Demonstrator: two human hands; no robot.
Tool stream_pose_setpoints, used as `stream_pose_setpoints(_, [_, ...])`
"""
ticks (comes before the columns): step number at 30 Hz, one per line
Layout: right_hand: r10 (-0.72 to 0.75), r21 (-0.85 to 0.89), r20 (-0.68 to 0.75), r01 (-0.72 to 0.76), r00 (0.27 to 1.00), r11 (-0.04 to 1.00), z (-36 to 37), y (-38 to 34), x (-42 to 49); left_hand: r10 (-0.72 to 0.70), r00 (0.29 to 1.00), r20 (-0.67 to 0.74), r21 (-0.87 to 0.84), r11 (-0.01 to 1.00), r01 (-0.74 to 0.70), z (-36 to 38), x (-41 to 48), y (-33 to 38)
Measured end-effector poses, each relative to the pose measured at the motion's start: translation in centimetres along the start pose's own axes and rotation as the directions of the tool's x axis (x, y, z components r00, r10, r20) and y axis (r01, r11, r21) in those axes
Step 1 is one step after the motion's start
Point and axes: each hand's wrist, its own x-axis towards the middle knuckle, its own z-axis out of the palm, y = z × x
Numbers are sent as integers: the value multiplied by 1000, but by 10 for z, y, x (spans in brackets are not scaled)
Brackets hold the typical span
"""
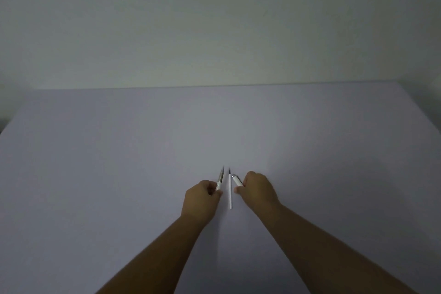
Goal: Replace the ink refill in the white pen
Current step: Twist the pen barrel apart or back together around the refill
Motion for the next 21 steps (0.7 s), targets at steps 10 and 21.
stream_pose_setpoints(10, [-41,413,-12,42,999,910,-17,-16,-7,61,998,-16,77,995,-60,-1,-3,5])
stream_pose_setpoints(21, [-191,710,170,14,967,704,-33,-22,-14,193,977,95,116,972,-204,-11,-9,16])
